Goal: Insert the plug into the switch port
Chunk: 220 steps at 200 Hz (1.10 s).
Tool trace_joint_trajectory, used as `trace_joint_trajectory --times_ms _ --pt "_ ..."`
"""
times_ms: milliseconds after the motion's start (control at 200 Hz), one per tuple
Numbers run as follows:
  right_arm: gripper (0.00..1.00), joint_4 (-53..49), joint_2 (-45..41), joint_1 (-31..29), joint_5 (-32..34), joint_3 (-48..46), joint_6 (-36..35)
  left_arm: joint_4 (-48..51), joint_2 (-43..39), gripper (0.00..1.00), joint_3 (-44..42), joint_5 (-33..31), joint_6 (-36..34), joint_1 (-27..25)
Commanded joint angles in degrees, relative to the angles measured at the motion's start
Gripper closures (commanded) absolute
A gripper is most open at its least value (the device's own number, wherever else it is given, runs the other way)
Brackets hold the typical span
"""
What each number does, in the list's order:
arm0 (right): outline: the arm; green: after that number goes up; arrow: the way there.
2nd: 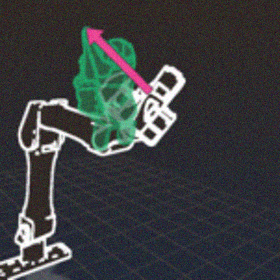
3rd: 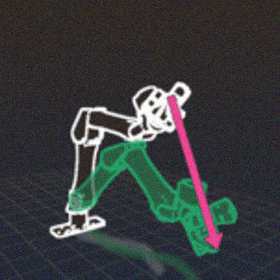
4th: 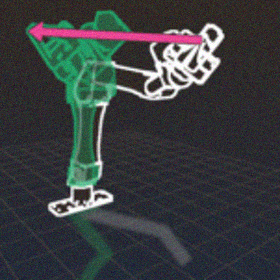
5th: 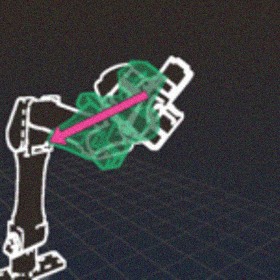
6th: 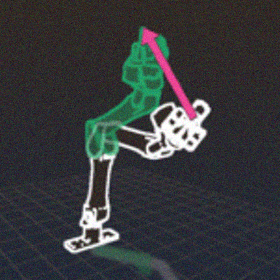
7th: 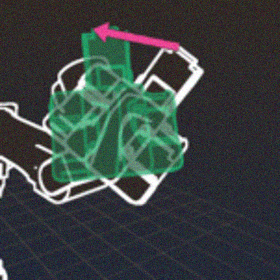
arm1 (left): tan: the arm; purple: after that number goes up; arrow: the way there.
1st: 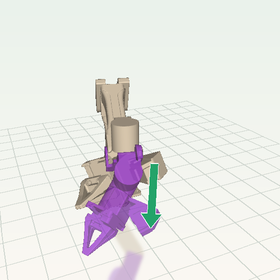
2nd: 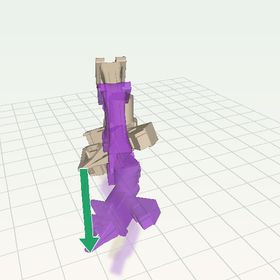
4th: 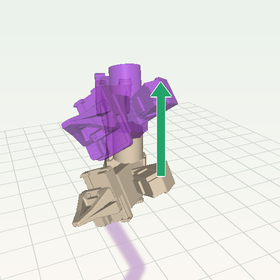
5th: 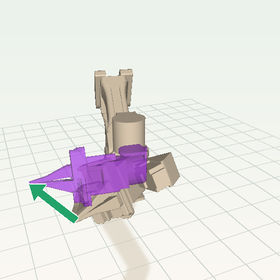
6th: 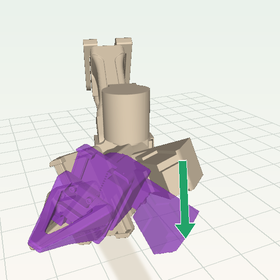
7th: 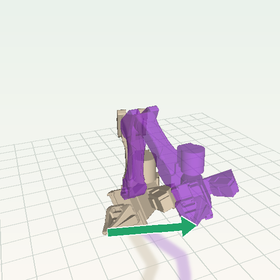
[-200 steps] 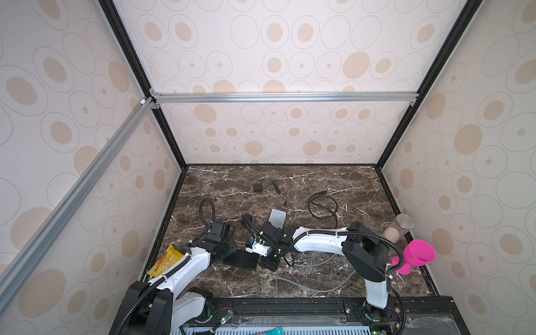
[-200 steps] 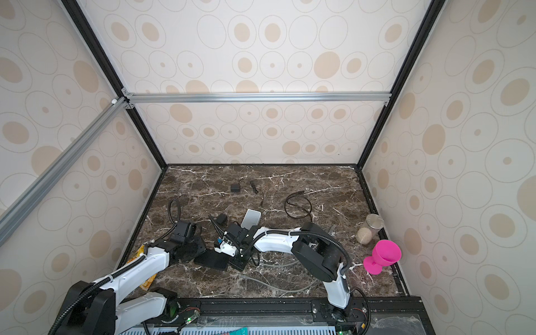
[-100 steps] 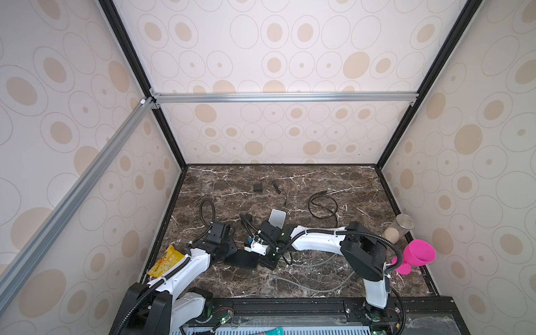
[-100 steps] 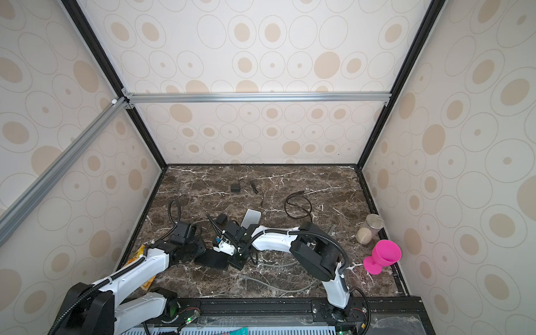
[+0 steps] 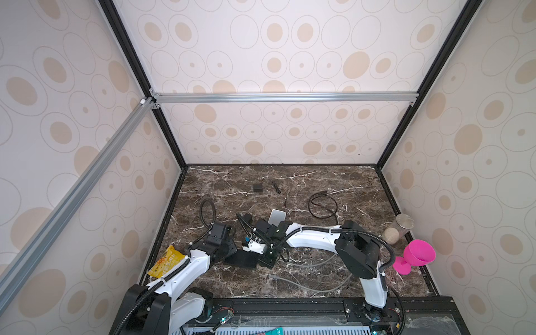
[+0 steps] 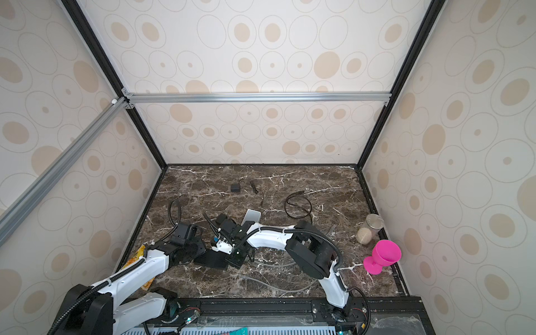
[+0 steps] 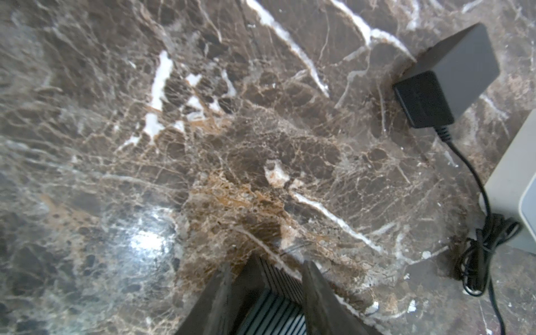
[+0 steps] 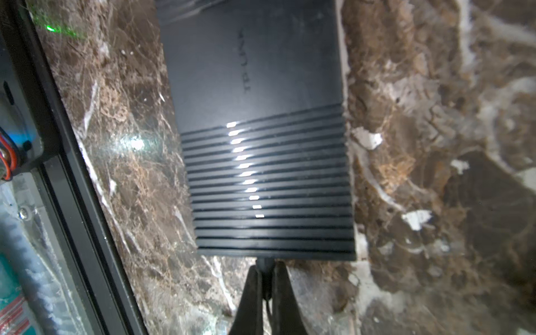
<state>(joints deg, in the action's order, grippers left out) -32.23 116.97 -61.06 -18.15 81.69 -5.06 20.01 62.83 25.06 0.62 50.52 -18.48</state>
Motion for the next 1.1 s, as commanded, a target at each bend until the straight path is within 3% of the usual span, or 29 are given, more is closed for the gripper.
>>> trace_joint_trajectory --times_ms 0,255,880,1095 --pt "1.0 18.32 0.14 -0.51 0.33 2.96 -0.57 3.7 0.38 0.6 -0.9 11.48 2.83 -3.14" --pt "1.0 23.87 -4.62 0.98 4.11 -5.98 2.69 2.55 0.37 0.59 -0.19 13.02 3.44 -3.06" --pt "0.82 21.78 -1.99 1.12 2.67 -1.65 4.02 -1.31 1.16 0.59 0.4 13.43 6.44 -3.68" --pt "0.77 20.72 -3.57 1.12 3.92 -2.71 3.12 5.29 1.33 0.49 6.18 9.51 2.97 -3.47"
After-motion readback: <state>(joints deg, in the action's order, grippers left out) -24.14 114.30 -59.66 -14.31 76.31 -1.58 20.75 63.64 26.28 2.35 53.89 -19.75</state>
